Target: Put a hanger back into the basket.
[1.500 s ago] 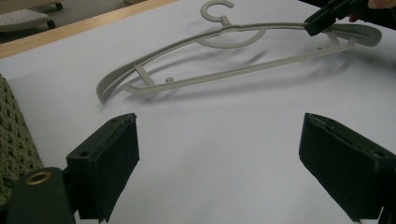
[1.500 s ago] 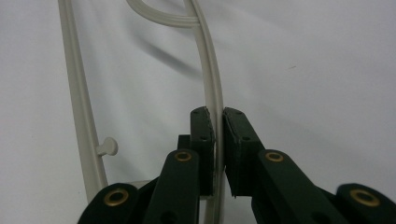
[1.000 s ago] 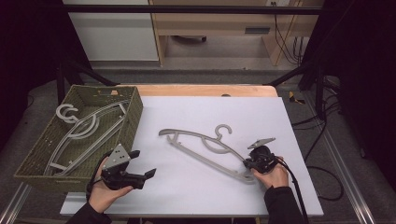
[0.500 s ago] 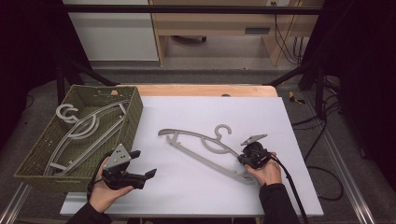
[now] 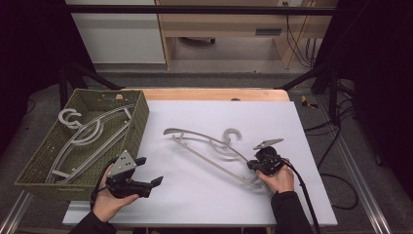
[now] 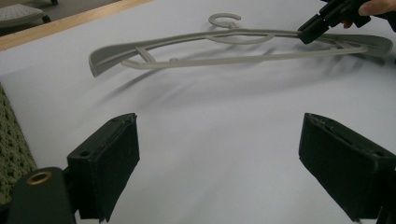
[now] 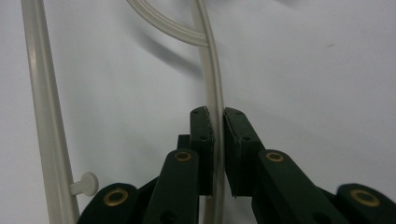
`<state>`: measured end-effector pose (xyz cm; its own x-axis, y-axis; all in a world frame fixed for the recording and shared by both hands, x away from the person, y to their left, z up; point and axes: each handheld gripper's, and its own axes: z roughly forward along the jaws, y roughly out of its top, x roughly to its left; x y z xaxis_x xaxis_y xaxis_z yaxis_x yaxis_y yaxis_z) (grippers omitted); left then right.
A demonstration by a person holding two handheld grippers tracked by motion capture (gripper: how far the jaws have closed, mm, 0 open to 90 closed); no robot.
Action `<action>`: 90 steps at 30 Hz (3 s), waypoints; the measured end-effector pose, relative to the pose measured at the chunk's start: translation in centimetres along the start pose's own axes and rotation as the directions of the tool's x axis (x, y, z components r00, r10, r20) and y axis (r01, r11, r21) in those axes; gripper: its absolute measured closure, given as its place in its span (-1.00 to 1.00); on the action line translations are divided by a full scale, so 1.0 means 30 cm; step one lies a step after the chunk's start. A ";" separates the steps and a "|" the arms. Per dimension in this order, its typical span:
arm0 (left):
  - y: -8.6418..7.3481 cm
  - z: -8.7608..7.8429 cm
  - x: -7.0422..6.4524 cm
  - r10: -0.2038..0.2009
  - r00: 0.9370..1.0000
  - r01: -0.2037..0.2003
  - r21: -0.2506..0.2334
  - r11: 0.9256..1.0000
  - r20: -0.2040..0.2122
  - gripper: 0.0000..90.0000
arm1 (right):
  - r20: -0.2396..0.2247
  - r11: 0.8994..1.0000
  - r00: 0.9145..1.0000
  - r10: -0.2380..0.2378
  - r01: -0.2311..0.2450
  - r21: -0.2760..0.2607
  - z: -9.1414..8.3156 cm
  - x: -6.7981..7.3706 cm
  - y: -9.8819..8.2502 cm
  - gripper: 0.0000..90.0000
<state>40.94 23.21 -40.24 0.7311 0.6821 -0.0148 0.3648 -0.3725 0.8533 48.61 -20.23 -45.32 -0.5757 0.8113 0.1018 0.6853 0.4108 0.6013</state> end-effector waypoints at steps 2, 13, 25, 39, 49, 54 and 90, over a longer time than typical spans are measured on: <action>0.002 -0.002 0.000 0.003 1.000 -0.003 0.000 1.000 0.002 -0.73 | 0.003 1.000 1.000 0.003 -0.003 -0.007 -0.019 -0.001 0.002 0.85; 0.025 -0.033 0.000 0.000 1.000 0.000 -0.022 1.000 0.007 -0.74 | -0.059 0.996 0.995 -0.077 0.074 -0.057 -0.112 0.023 0.009 0.84; 0.037 -0.046 0.000 0.001 1.000 -0.001 -0.036 0.999 0.005 -0.74 | -0.094 0.996 0.992 -0.089 0.089 -0.008 -0.065 0.035 -0.012 0.84; 0.039 -0.031 0.000 0.003 1.000 -0.003 -0.022 1.000 0.007 -0.74 | -0.085 0.985 0.988 -0.126 0.114 -0.133 -0.137 0.041 -0.003 0.85; 0.046 -0.029 -0.004 0.005 1.000 -0.005 -0.022 1.000 0.008 -0.73 | -0.103 0.968 0.983 -0.152 0.127 -0.218 -0.210 0.075 0.037 0.85; 0.065 -0.037 -0.009 0.013 1.000 -0.013 -0.033 0.999 0.004 -0.73 | -0.116 0.965 0.980 -0.164 0.135 -0.226 -0.222 0.082 0.052 0.85; 0.141 0.464 0.116 0.157 0.988 -0.155 0.192 0.969 0.000 0.06 | -0.194 0.968 0.968 -0.159 0.114 -0.224 -0.225 0.062 0.043 0.84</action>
<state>53.04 15.24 -43.94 0.7796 0.6148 0.1196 0.3511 -0.5871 0.7294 45.42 -20.99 -38.99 -0.7526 0.6396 0.1567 0.4977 0.3966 0.7714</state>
